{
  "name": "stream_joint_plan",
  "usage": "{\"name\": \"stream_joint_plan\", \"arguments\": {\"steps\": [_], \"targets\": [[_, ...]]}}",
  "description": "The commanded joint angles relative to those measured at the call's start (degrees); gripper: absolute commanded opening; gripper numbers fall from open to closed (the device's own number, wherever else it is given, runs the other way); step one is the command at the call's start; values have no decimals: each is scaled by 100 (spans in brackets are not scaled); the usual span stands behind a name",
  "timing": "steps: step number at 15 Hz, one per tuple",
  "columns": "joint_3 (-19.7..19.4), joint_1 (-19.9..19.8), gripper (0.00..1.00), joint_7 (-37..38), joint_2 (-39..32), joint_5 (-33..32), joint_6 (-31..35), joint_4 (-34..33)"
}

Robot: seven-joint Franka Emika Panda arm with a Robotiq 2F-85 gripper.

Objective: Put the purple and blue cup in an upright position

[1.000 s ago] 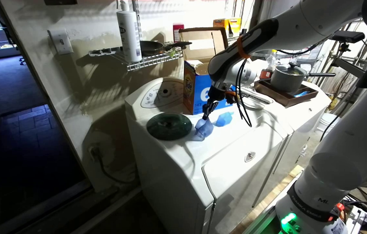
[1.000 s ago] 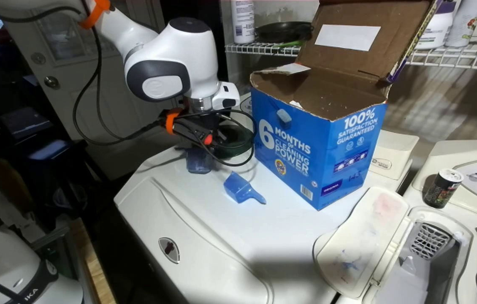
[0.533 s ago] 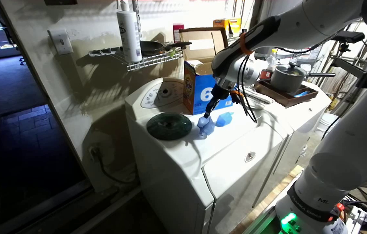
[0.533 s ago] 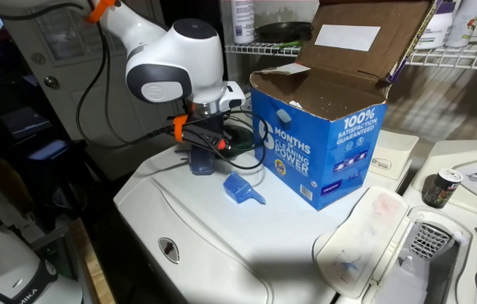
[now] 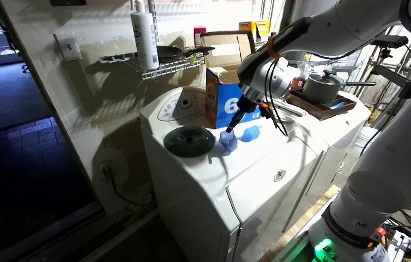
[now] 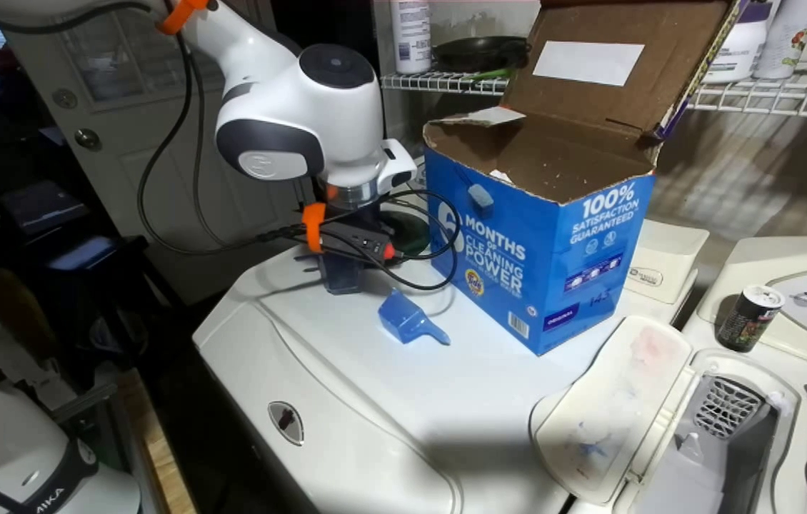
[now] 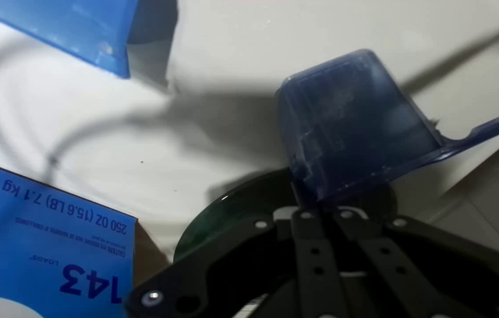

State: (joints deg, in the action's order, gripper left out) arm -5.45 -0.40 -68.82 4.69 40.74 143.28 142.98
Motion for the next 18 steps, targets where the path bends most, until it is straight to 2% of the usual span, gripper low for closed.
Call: {"name": "stream_joint_plan", "arguments": {"steps": [1,6,7,8,10,15,18], "targets": [[-25,-2,1,-741,-288,491,-212,-221],[48,-87,1,-1251,-532,826,-397,-372],[60,-101,28,-1191,-553,768,-419,-391],[69,-111,29,-1142,-558,705,-453,-405],[102,-103,41,-962,-458,587,-367,-326],[188,-56,76,-607,-62,372,-140,-84],[254,-25,96,-39,331,157,114,138]]}}
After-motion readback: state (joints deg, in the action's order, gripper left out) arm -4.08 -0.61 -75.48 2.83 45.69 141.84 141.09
